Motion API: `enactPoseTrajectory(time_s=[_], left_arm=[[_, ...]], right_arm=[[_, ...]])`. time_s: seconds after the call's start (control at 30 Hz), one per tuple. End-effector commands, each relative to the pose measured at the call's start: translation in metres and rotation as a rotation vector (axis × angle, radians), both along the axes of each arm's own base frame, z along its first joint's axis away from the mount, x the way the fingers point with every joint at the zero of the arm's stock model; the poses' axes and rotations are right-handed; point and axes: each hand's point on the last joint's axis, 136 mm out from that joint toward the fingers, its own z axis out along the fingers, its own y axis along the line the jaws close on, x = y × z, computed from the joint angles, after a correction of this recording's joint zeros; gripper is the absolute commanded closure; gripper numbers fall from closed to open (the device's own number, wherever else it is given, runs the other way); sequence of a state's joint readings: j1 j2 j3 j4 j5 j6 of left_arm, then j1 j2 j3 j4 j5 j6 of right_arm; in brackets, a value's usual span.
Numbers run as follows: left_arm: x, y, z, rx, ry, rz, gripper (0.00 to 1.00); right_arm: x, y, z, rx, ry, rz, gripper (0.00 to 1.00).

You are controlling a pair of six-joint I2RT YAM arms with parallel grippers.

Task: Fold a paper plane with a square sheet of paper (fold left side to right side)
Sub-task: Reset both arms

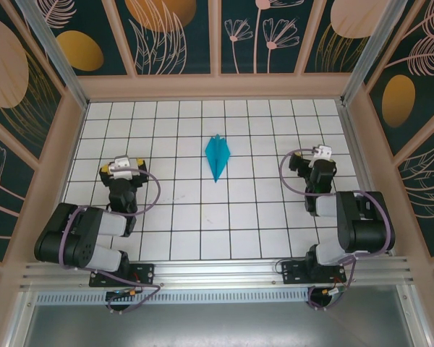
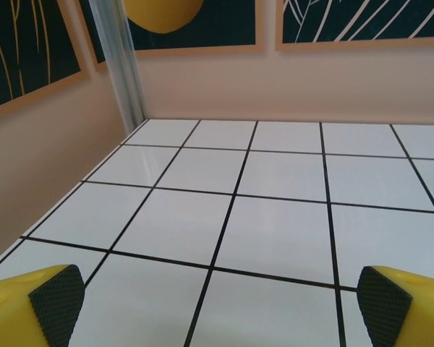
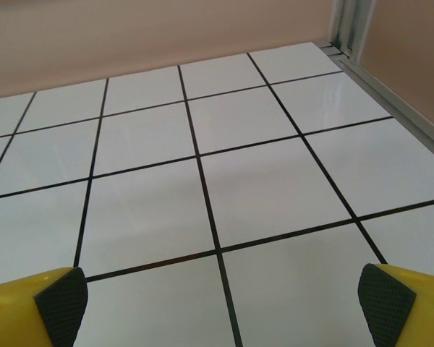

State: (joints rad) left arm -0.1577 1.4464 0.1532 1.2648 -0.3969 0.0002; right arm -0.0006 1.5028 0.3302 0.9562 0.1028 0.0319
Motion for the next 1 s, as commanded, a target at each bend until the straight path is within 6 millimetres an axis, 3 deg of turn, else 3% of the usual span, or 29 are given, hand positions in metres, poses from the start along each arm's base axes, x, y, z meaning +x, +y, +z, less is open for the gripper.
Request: enactPoseTrajectory(time_s=[0.0, 0.07, 0.23, 0.3, 0.97], left_arm=[[-0.004, 0.003, 0.029, -0.028, -0.150, -0.018, 0.01], [-0.006, 0.006, 0.024, -0.049, -0.152, -0.032, 0.02], [0.017, 0.018, 0.012, -0.083, -0.081, 0.020, 0.02], [0.018, 0.024, 0.010, -0.108, -0.072, 0.034, 0.01], [0.017, 0.025, 0.010, -0.107, -0.075, 0.039, 0.02]], right_arm=[[-0.004, 0.005, 0.021, 0.004, -0.129, 0.059, 0.01], [-0.012, 0.007, 0.022, 0.004, -0.177, 0.083, 0.01], [-0.011, 0.004, 0.019, 0.018, -0.156, 0.069, 0.01], [-0.011, 0.004, 0.019, 0.018, -0.156, 0.069, 0.01], [-0.009, 0.009, 0.018, 0.006, -0.149, 0.098, 0.01]])
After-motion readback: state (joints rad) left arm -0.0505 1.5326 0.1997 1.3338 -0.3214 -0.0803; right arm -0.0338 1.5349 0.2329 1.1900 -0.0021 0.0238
